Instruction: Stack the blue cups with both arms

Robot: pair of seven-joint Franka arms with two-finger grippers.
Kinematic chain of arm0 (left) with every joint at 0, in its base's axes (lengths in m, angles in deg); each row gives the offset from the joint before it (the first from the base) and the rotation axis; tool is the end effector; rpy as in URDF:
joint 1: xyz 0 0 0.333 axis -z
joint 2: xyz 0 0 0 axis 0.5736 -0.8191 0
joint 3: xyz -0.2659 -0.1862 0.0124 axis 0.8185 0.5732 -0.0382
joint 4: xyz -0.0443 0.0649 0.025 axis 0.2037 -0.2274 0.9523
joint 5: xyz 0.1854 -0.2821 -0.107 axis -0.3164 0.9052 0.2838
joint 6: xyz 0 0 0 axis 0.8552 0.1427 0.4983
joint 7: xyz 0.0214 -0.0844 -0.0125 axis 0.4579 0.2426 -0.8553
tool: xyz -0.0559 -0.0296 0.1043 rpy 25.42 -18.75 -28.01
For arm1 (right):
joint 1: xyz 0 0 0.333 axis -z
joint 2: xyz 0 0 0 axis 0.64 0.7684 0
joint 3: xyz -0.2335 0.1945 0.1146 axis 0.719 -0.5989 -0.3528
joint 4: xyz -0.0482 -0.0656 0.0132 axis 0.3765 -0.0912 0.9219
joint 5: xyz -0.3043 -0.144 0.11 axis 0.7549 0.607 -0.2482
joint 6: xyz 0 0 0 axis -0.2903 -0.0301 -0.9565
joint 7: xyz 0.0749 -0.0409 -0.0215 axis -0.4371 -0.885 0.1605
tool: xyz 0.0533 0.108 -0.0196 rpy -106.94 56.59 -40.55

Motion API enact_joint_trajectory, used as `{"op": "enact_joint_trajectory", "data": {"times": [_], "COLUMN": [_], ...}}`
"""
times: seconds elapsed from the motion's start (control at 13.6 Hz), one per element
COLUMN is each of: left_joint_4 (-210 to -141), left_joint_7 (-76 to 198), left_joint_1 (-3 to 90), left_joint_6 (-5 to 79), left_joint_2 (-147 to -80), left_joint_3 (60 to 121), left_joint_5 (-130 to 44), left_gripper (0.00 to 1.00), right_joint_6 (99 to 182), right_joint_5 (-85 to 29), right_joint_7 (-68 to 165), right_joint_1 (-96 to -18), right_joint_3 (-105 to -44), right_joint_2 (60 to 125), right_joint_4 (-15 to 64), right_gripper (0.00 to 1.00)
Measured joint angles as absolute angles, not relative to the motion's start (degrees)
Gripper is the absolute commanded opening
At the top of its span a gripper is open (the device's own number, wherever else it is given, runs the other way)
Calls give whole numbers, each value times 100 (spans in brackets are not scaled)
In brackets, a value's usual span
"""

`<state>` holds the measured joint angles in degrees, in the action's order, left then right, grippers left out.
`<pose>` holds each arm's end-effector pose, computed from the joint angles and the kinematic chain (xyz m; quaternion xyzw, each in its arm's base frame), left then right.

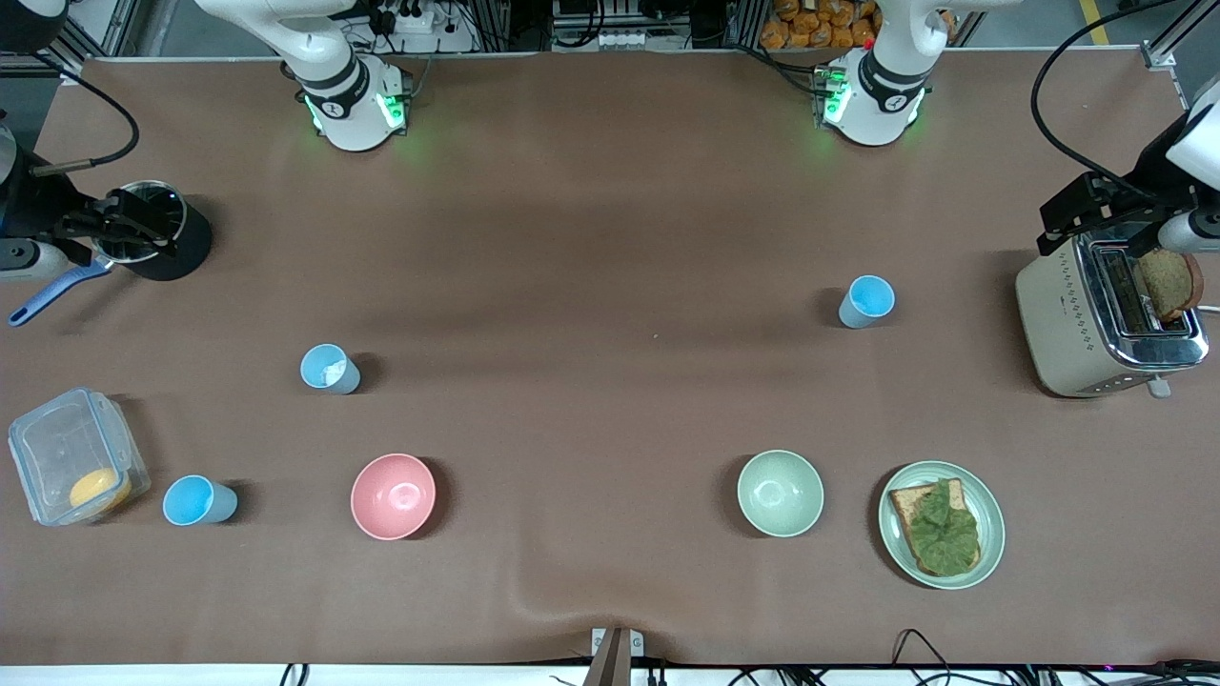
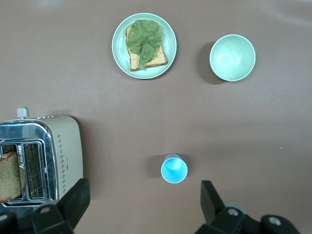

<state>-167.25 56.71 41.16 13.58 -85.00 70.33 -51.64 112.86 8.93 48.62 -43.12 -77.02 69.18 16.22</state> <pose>0.5061 -0.0367 0.6371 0.9989 -0.0146 0.0437 0.0061 0.5091 0.0012 0.6111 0.9986 0.0467 -0.0230 0.0004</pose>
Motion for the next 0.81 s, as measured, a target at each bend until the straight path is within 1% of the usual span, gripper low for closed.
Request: {"op": "enact_joint_trajectory", "data": {"times": [0.3,0.81], "left_joint_4": [-16723,-16716], "left_joint_7": [5671,5669], "left_joint_1": [4116,4113], "left_joint_6": [1554,1569], "left_joint_2": [-8537,-8553], "left_joint_3": [7032,7022], "left_joint_5": [-5164,-5164], "left_gripper": [100,100], "right_joint_6": [11280,11270], "right_joint_5": [893,893], "right_joint_7": [4862,4862], "right_joint_1": [-4312,-4312], "right_joint_3": [-7703,-7703], "right_joint_2": [6920,6924], "right_joint_4": [1621,1620], "right_gripper": [100,100]}}
